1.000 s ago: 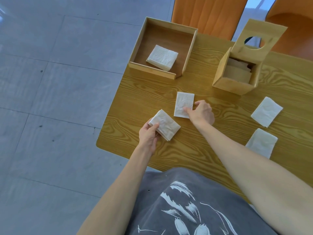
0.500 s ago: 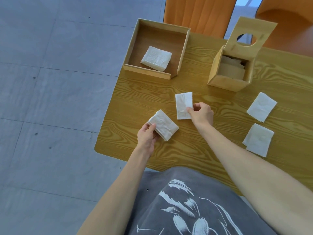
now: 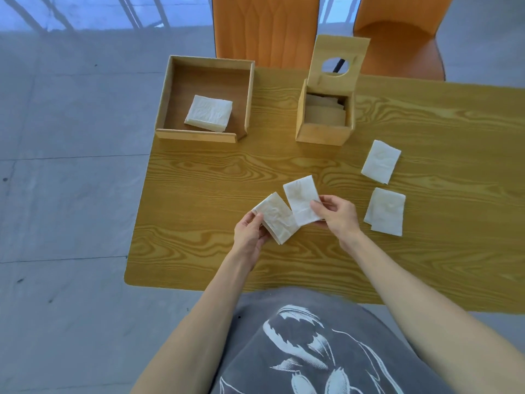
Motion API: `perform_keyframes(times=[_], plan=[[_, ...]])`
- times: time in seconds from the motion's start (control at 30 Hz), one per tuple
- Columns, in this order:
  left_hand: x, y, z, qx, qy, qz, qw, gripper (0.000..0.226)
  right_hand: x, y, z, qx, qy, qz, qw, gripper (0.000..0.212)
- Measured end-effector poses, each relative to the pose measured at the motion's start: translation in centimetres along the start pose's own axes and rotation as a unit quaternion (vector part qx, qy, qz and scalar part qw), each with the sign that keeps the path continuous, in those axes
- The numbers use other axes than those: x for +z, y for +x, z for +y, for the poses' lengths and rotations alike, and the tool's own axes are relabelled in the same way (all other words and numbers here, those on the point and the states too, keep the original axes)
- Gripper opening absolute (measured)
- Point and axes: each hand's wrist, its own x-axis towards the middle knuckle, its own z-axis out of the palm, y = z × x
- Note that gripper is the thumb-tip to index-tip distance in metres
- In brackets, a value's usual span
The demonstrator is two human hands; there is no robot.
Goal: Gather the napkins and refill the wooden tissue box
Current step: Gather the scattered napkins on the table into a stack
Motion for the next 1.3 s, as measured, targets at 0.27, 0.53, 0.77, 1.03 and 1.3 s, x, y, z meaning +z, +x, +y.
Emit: perform_keyframes(times=[0.27,0.53,0.77,1.03,1.3], plan=[[3.2,0.4,-0.5,-0.003,0.029,-0.013,1.0,0.021,-1.2,-0.4,1.1,-0.002,-0.027,-0.076,0.997,0.023],[4.9,0.6,-0.6,-0.004,0.029,-0.029,0.999,0.03,-1.1,0.6,1.1,-0.032,-0.08,-0.054,0.995,0.015],[6.0,1.5,-0.7,0.005,0.075,-0.034,0.997,0.03,-1.4,1.5,1.0,-0.076,-0.25,0.009,0.965,0.026],[8.4,2.4,-1.0,0.011,0.123,-0.004,0.992,0.03,-3.8,1.7,0.6,-0.098,-0.271,0.089,0.953,0.026],[10.7,2.7,-1.1,0.007,0.163,-0.027,0.986,0.035,-11.7,3.6,0.0,-0.098,-0.305,0.175,0.931,0.017]])
